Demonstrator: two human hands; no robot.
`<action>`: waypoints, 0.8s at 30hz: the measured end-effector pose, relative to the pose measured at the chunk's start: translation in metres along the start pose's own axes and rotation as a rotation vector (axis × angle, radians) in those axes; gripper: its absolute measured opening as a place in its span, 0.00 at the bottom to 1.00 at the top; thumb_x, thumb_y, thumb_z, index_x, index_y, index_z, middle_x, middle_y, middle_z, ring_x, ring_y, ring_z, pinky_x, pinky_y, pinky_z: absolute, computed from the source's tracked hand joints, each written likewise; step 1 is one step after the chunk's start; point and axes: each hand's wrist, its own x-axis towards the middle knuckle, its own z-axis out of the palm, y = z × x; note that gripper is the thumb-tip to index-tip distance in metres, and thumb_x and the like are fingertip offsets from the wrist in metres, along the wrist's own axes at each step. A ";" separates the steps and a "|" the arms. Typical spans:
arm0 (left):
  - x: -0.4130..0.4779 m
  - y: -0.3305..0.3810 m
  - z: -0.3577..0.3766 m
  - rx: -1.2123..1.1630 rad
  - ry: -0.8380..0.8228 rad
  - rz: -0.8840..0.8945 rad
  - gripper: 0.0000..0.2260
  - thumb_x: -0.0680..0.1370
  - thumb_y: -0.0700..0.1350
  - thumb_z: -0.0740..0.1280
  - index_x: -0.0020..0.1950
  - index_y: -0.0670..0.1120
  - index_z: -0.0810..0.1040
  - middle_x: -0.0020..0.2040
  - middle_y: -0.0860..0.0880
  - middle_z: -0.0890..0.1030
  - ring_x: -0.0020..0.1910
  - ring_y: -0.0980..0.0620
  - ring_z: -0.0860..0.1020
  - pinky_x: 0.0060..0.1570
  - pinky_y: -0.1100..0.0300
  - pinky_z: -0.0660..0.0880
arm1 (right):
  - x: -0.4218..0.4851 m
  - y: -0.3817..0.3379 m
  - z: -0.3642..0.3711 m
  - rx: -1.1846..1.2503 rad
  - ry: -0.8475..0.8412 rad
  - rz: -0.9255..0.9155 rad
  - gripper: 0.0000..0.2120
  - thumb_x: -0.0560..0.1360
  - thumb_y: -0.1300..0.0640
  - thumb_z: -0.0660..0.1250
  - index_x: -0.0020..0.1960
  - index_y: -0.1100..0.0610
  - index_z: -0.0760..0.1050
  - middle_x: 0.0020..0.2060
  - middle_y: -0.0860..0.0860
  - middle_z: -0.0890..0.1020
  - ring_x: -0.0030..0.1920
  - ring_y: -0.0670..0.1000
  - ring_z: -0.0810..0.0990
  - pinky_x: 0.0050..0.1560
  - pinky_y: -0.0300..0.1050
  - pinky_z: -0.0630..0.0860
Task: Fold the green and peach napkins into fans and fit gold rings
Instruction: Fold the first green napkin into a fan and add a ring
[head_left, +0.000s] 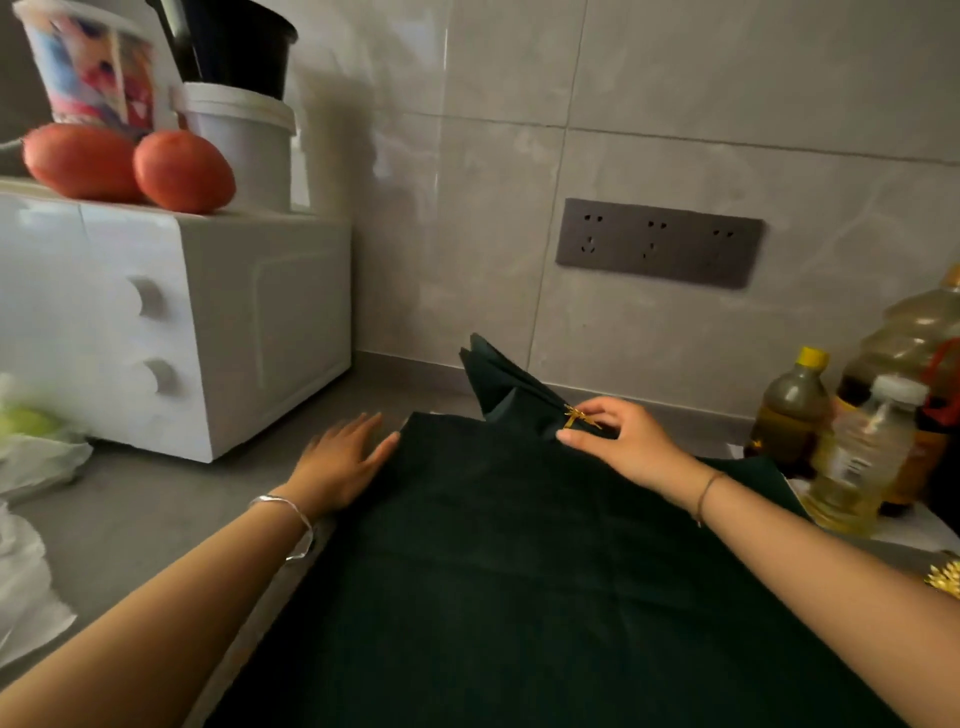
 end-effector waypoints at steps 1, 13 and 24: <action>0.008 -0.008 0.001 0.006 -0.001 -0.013 0.29 0.79 0.63 0.50 0.77 0.53 0.53 0.78 0.50 0.55 0.76 0.47 0.54 0.75 0.48 0.51 | 0.021 -0.003 0.010 -0.005 -0.009 -0.023 0.13 0.71 0.52 0.72 0.54 0.50 0.74 0.49 0.44 0.78 0.55 0.44 0.73 0.54 0.37 0.68; 0.037 -0.032 0.014 0.198 -0.059 -0.047 0.29 0.78 0.67 0.47 0.77 0.59 0.51 0.78 0.53 0.49 0.77 0.50 0.46 0.73 0.45 0.41 | 0.215 -0.014 0.166 -0.270 0.010 -0.120 0.18 0.71 0.45 0.71 0.55 0.55 0.80 0.51 0.56 0.80 0.54 0.56 0.77 0.56 0.51 0.75; 0.039 -0.033 0.016 0.212 -0.066 -0.058 0.29 0.77 0.67 0.47 0.76 0.60 0.50 0.78 0.53 0.49 0.77 0.50 0.45 0.73 0.45 0.41 | 0.227 -0.005 0.205 -0.340 0.164 -0.176 0.24 0.73 0.45 0.69 0.63 0.55 0.70 0.60 0.53 0.76 0.62 0.54 0.72 0.64 0.49 0.66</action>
